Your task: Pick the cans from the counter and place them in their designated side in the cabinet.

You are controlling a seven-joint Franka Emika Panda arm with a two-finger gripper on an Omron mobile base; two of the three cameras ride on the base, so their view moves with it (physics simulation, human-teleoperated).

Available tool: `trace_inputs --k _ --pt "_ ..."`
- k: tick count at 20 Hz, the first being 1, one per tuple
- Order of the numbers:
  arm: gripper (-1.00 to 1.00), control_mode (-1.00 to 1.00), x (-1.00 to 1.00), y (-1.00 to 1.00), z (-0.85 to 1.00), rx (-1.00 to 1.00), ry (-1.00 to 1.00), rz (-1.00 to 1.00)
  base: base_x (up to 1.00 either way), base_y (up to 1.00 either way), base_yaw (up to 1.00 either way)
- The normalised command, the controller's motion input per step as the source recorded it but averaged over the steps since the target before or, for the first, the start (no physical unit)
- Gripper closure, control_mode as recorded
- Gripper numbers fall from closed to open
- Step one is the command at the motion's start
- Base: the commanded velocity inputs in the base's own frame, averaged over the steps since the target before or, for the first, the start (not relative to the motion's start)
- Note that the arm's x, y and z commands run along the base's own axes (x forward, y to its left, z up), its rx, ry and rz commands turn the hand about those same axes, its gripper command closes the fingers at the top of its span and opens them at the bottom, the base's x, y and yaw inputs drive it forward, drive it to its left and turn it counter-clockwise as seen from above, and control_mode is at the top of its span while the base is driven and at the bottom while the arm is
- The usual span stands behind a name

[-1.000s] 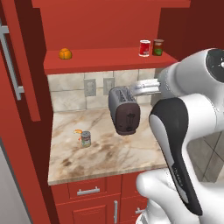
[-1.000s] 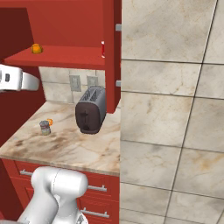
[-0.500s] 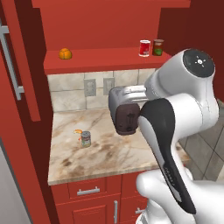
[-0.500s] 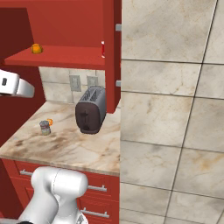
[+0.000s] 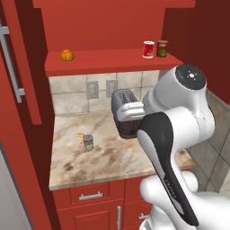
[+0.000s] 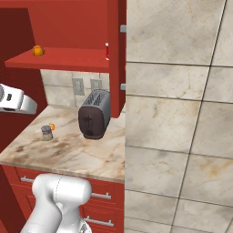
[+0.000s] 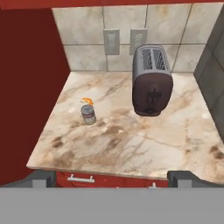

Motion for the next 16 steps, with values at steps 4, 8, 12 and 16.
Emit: trace_inputs --k 4,8,12,16 --pt "-1.0 -1.0 0.0 0.0 -0.4 0.0 0.04 0.06 0.0 0.0 0.0" --pt "-1.0 -1.0 0.05 0.01 -0.22 0.01 0.0 0.07 0.0 0.0 0.0" --pt "-1.0 -1.0 0.13 0.11 -0.13 0.0 0.03 0.06 0.0 0.0 0.0" --pt "-1.0 -1.0 0.06 0.07 -0.02 0.0 0.0 0.06 0.0 0.0 0.0"
